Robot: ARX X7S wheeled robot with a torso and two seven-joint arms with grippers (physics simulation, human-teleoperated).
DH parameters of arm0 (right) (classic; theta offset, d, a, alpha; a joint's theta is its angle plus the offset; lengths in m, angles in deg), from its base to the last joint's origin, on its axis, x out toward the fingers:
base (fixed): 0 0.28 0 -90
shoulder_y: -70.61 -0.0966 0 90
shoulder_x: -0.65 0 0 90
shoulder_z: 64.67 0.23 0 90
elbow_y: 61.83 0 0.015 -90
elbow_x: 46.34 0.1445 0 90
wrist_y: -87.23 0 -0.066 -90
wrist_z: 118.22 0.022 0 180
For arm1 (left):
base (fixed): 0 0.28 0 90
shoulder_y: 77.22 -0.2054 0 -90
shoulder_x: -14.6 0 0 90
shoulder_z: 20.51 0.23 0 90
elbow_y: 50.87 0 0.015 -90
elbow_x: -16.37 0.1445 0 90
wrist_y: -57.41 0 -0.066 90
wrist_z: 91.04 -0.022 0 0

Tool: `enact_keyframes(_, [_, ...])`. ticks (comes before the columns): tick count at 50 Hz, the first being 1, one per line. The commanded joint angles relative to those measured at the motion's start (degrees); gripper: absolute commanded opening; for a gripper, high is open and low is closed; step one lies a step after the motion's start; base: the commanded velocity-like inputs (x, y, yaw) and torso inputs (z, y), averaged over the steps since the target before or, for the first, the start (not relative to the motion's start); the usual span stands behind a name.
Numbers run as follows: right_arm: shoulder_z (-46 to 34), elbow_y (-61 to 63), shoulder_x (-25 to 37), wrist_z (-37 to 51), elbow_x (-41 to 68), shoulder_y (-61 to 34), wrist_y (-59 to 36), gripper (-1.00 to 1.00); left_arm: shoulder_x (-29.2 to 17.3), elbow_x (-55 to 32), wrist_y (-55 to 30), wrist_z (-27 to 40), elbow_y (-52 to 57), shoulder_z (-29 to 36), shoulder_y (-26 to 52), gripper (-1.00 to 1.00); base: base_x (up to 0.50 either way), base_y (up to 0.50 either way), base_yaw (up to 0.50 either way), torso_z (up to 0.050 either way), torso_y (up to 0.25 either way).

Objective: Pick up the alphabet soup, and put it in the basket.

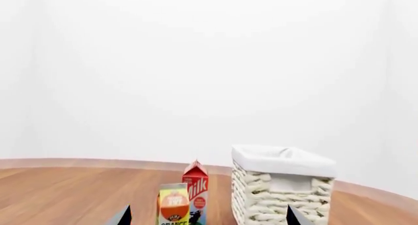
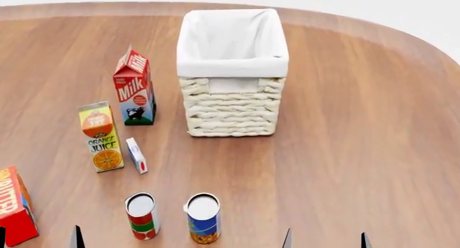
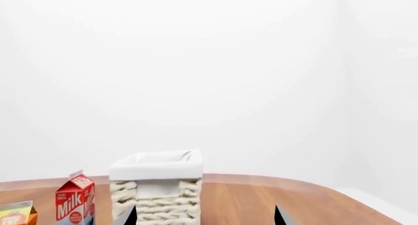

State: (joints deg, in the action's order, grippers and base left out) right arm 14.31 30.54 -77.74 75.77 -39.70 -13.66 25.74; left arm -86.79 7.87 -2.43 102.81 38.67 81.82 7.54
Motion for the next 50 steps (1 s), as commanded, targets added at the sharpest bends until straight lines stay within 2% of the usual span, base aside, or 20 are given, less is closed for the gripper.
enact_keyframes(1, [-0.30, -0.15, 0.26, 0.30, 0.19, -0.08, 0.21, 1.00, -0.25, -0.07, 0.13, 0.40, 0.07, 0.29, 0.00, 1.00, 0.19, 0.00, 0.00, 0.000, 0.000])
enact_keyframes(50, [-1.52, -0.08, 1.35, 1.61, 0.99, -0.37, 0.14, 1.00, -1.18, -0.32, 1.09, 1.68, -0.45, 1.53, 0.22, 1.00, 0.19, 0.00, 0.00, 0.000, 0.000])
